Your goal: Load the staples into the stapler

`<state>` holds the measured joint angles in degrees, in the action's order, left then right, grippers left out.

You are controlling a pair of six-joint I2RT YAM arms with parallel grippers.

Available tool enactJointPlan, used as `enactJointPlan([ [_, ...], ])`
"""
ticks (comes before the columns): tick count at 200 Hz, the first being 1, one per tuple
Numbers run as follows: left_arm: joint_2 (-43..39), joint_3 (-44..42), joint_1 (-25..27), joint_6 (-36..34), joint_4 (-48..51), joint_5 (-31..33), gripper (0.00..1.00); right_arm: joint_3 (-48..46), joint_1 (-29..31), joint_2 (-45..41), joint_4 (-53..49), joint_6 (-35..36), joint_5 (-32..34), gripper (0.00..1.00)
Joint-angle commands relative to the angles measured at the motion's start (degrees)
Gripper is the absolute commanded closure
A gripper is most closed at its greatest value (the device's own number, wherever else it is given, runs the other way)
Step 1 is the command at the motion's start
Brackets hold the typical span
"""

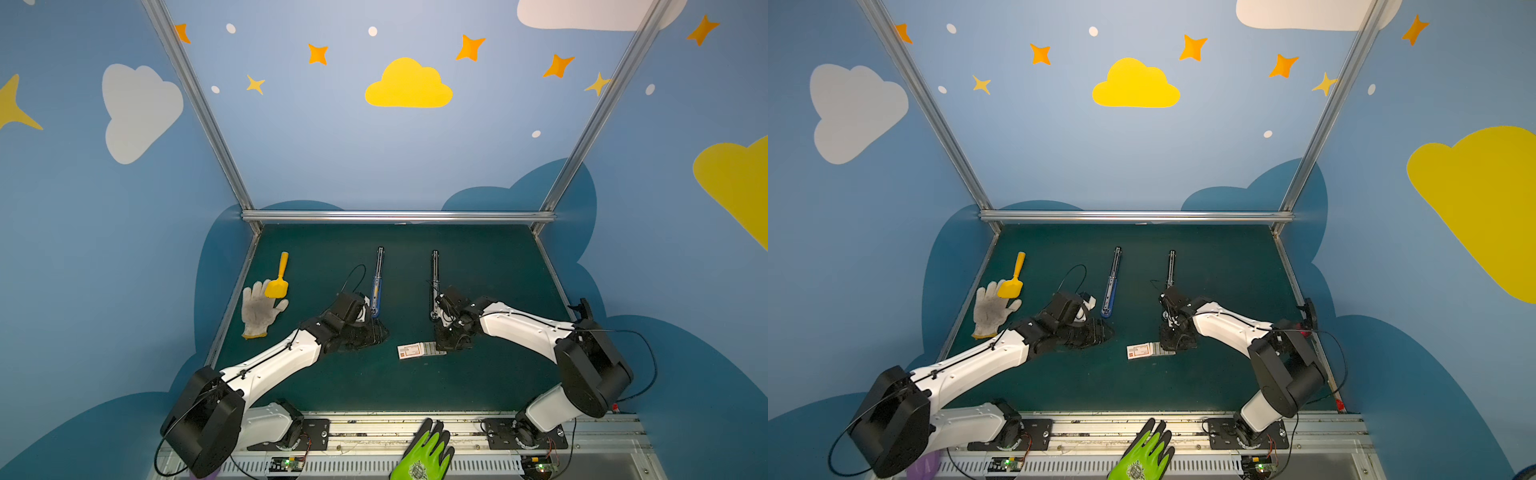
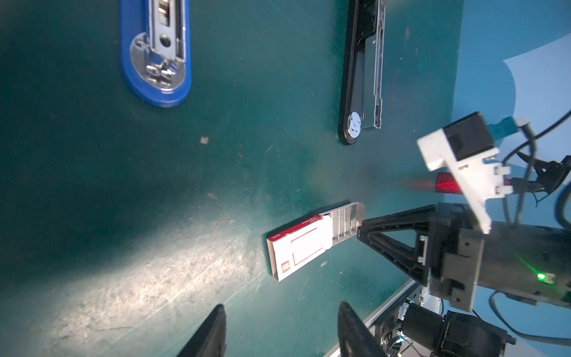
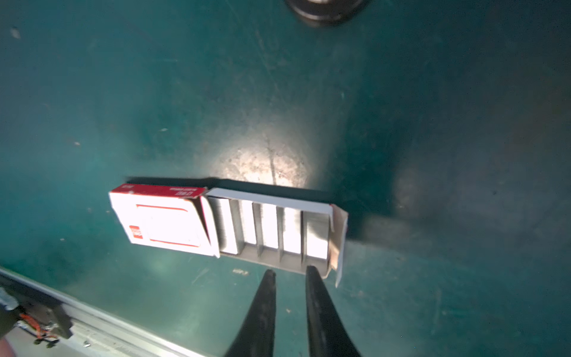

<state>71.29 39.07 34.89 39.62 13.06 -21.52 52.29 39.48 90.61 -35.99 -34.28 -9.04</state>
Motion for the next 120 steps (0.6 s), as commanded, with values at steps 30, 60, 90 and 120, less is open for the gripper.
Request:
enactJointPlan([
  [30, 1.8, 0.5, -0.1, -0.2, -1.1, -1.2, 0.42, 0.8, -0.2, 1.9, -0.6, -1.6, 2.8, 0.79],
  [60, 2.7, 0.6, -0.1, -0.2, -1.3, -1.5, 0.43, 0.9, -0.7, 2.6, -0.6, -1.5, 2.7, 0.79],
  [90, 3.4, 0.7, -0.1, -0.4, -1.4, -1.6, 0.43, 1.4, -0.9, 3.2, -0.6, -1.4, 3.0, 0.84],
  [120, 3.9, 0.8, -0.1, -0.5, -1.5, -1.7, 0.43, 2.6, -0.9, 4.4, -1.3, -1.1, 3.9, 0.86],
])
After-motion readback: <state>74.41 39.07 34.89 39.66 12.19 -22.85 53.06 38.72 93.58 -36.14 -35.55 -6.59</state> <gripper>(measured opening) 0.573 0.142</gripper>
